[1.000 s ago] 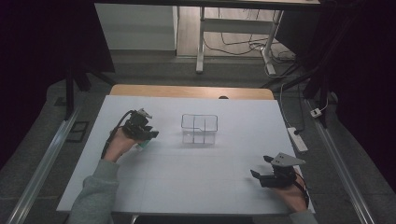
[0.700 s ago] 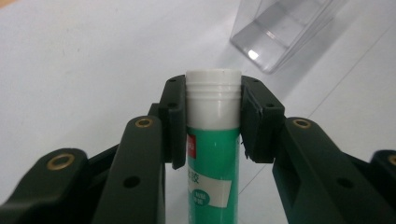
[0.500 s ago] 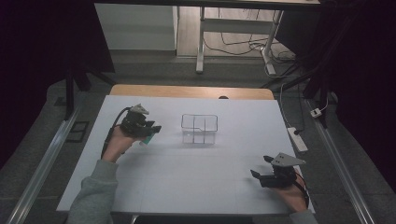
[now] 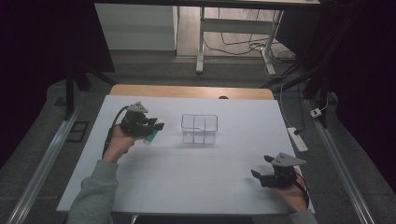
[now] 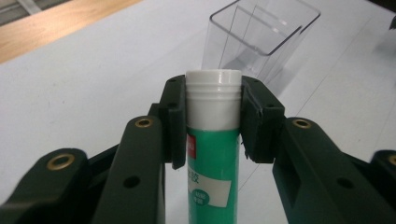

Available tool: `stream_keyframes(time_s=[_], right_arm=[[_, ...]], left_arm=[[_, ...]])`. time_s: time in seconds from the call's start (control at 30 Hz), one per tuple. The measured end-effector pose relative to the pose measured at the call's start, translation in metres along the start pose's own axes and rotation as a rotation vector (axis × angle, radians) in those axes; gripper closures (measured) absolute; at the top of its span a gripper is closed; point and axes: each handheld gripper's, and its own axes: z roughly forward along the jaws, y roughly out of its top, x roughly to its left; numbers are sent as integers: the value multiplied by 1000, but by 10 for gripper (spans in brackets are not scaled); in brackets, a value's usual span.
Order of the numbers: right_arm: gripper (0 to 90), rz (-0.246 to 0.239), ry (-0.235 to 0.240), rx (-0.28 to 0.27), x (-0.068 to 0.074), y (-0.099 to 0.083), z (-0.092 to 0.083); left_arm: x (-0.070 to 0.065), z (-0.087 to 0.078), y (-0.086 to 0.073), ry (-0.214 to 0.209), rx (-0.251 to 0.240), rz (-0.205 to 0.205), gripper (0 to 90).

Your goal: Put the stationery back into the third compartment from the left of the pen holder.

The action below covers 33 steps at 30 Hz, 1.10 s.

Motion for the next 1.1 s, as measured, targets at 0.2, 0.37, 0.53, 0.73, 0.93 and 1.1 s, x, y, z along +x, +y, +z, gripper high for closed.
stream_keyframes(time_s=[0.2,0.37,0.53,0.73,0.93,1.1], right_arm=[[190,-1,-2,-1,0,0,0],[190,-5,-1,-5,0,1,0],[190,-3,-4,-4,0,1,0],[190,-4,1,-4,0,0,0],[190,-3,0,-3,0,1,0],[190,-7,3,-5,0,1,0]], left_arm=[[-3,-5,3,4,-57,-5,642],[-6,-11,7,-40,-102,-19,641],[-15,-18,14,-77,-142,-5,642],[-23,-23,19,-68,-177,16,642],[-28,-25,22,-67,-209,31,642],[-30,-27,25,-146,-247,10,642]])
